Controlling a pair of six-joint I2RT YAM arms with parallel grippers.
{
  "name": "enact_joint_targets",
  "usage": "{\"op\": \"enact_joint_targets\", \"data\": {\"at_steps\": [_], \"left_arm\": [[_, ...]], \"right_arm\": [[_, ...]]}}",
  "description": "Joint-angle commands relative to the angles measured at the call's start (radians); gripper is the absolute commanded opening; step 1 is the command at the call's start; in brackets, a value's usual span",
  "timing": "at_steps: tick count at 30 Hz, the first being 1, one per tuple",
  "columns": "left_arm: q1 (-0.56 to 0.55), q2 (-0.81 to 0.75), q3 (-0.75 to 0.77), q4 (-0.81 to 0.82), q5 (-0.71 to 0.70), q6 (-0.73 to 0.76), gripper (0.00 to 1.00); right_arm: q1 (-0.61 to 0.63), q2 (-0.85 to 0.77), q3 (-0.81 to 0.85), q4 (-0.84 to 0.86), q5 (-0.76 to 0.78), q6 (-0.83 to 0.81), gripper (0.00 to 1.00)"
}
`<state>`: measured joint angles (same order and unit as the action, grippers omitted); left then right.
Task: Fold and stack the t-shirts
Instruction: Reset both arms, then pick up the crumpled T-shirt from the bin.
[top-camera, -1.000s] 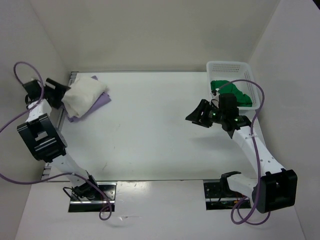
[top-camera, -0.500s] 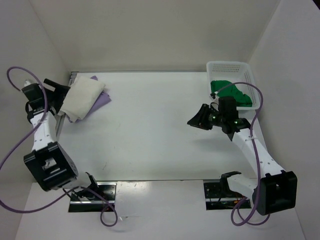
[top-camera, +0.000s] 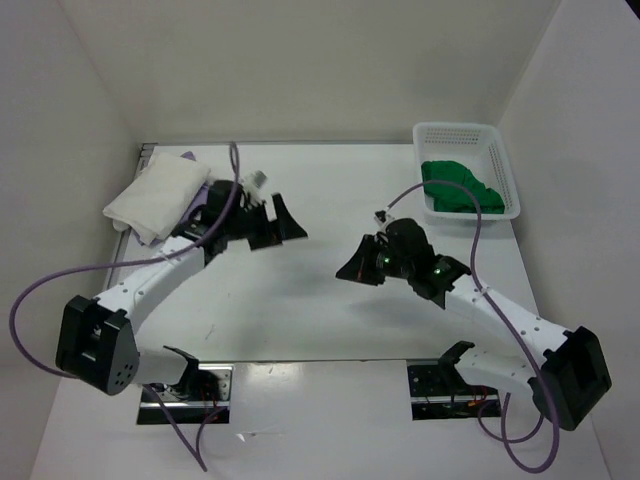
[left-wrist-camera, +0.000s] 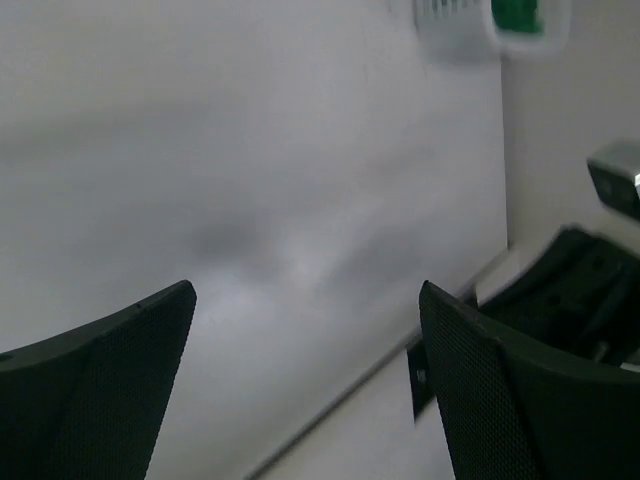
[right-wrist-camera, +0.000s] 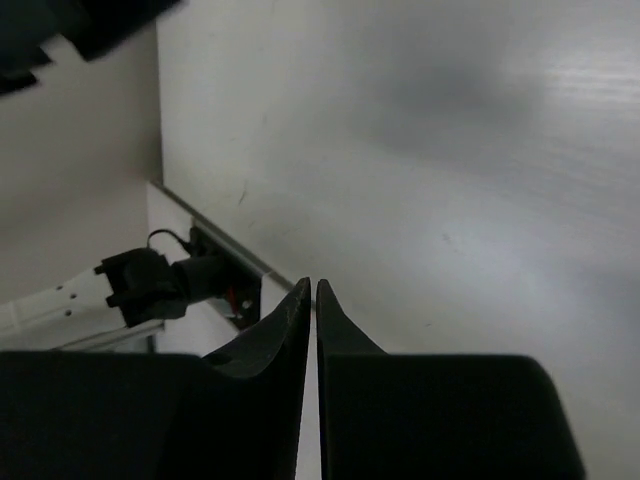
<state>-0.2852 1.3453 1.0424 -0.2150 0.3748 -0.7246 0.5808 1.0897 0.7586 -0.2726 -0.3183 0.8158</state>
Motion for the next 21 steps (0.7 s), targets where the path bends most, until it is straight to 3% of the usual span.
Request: {"op": "enact_joint_targets", "data": {"at_steps": [1, 3, 6, 10, 11, 13, 14, 16, 18, 21], "left_arm": [[-0.138, -0.049, -0.160, 0.038, 0.194, -0.123, 0.99], [-0.192, -0.049, -0.215, 0.092, 0.220, -0.222, 0.99], [-0.272, -0.038, -0.239, 0.143, 0.208, -0.274, 0.99], [-0.281, 0.000, -0.181, 0.096, 0.147, -0.196, 0.99], [-0.243, 0.021, -0.156, 0.051, 0.170, -0.167, 0.99], [-0.210, 0.058, -0.139, 0.051, 0.229, -0.124, 0.99], [-0.200, 0.069, -0.139, 0.064, 0.249, -0.107, 0.99], [-0.128, 0.055, -0.191, 0.089, 0.300, -0.091, 0.99], [-0.086, 0.014, -0.191, 0.108, 0.341, -0.059, 0.99], [-0.068, 0.035, -0.153, 0.060, 0.282, 0.010, 0.99]], "right_arm": [[0.080, -0.065, -0.111, 0.168, 0.030, 0.195, 0.10], [0.094, -0.091, -0.121, 0.184, 0.039, 0.217, 0.14], [0.140, -0.091, -0.061, 0.272, 0.031, 0.185, 0.32], [0.203, 0.028, 0.056, 0.331, 0.125, 0.170, 0.51], [0.203, 0.050, 0.056, 0.345, 0.148, 0.201, 0.70], [0.139, 0.101, 0.038, 0.403, 0.096, 0.259, 0.85], [0.139, 0.114, 0.038, 0.429, 0.096, 0.260, 1.00], [0.161, 0.194, 0.097, 0.429, 0.119, 0.273, 1.00], [0.204, 0.261, 0.263, 0.256, 0.242, 0.243, 1.00], [0.275, 0.351, 0.382, 0.185, 0.317, 0.158, 1.00]]}}
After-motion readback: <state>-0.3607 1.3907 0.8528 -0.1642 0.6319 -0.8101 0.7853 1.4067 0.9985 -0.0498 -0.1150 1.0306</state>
